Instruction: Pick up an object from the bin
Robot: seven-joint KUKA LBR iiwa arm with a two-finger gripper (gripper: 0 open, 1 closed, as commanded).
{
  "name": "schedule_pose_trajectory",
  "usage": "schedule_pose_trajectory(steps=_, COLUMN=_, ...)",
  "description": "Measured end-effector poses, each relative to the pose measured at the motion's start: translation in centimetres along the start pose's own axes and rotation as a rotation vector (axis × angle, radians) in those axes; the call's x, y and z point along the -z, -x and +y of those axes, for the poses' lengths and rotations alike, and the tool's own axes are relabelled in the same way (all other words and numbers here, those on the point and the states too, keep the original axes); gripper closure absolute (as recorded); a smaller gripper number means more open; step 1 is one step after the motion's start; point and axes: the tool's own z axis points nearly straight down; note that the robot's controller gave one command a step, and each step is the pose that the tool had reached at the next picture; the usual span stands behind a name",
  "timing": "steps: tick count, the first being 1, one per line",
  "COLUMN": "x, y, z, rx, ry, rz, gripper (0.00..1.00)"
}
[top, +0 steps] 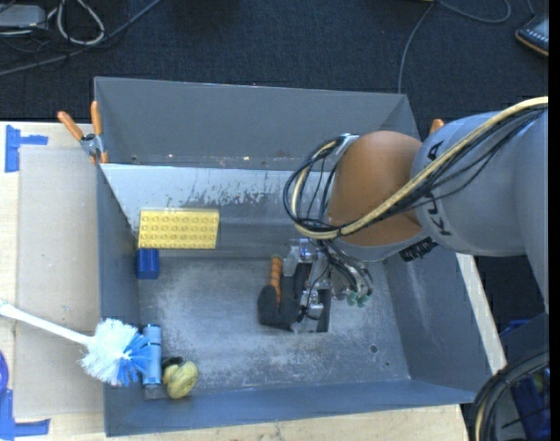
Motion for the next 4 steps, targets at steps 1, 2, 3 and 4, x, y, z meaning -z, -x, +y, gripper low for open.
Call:
schedule_pose_trajectory(steps=1, x=-0.1, y=-0.5, z=0.0, rx=-0.004, ry=0.000, rz=0.001, gripper=0.00)
schedule_pose_trajectory(steps=2, x=0.7, y=0.6, z=0.5, rx=0.009, ry=0.000, rz=0.001, gripper=1.00)
schedule_pose_trajectory(steps=3, x=0.7, y=0.6, z=0.5, rx=0.009, ry=0.000, rz=0.001, gripper=1.00)
schedule_pose_trajectory(steps=4, x=-1.2, y=0.6, z=0.6, rx=-0.025, ry=0.000, rz=0.003, gripper=1.00)
